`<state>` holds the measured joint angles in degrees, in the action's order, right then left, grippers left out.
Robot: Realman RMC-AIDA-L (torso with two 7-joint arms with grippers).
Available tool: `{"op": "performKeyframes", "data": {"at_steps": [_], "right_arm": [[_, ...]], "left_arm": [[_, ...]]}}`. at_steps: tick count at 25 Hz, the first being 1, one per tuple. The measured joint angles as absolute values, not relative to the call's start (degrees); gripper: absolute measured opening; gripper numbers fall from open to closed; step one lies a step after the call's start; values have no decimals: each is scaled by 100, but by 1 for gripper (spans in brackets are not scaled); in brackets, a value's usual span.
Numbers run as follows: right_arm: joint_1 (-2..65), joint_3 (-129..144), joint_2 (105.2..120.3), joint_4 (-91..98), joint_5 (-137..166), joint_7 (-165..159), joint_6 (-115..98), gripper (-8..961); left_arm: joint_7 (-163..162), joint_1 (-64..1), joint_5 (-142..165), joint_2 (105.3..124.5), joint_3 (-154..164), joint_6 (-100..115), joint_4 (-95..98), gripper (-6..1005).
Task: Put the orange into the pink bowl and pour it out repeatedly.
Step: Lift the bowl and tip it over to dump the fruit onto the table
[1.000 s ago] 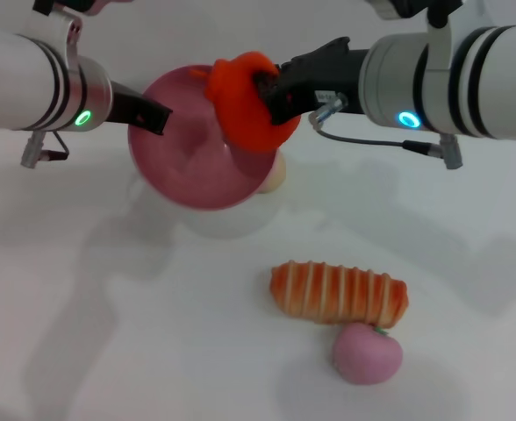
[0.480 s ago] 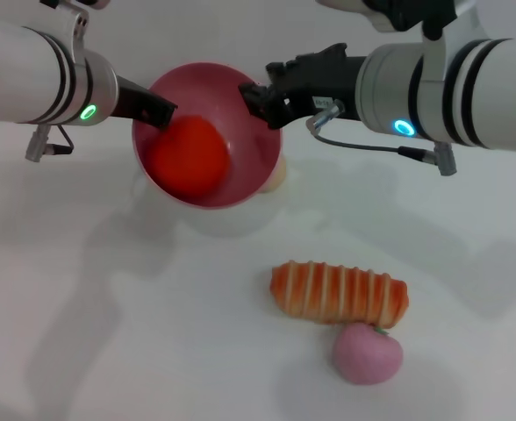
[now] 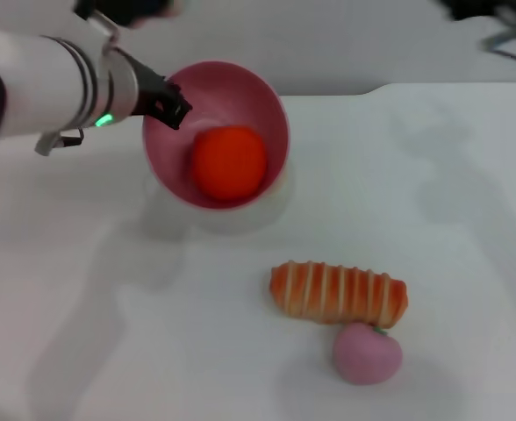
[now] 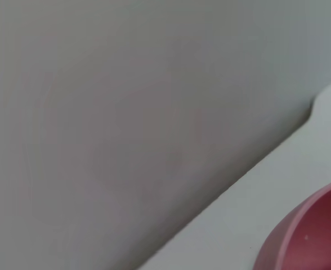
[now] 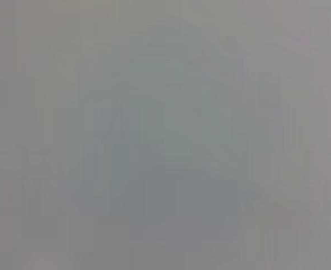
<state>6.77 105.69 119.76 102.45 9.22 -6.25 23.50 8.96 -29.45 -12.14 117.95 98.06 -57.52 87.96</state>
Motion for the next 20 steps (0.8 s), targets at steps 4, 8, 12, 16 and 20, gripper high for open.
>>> {"op": "performKeyframes", "data": {"at_steps": [4, 8, 12, 16, 20], "right_arm": [[304, 10091, 11983, 10174, 1145, -1237, 2409, 651], [150, 9858, 11969, 9868, 1145, -1646, 2423, 652], [127, 9846, 11956, 9689, 1146, -1731, 2423, 652], [163, 9854, 11946, 9631, 1114, -1741, 2429, 651], [210, 9871, 11937, 9603, 1110, -1746, 2429, 652]], "left_arm": [[1140, -2885, -555, 11800, 10411, -5508, 8852, 39], [1096, -2807, 344, 11828, 11243, -5442, 9065, 39], [1050, -2769, 1586, 11859, 12386, -5184, 9041, 38], [976, -2774, 2327, 11871, 12910, -5062, 8993, 38], [847, -2843, 3225, 11892, 13300, -4994, 8815, 39]]}}
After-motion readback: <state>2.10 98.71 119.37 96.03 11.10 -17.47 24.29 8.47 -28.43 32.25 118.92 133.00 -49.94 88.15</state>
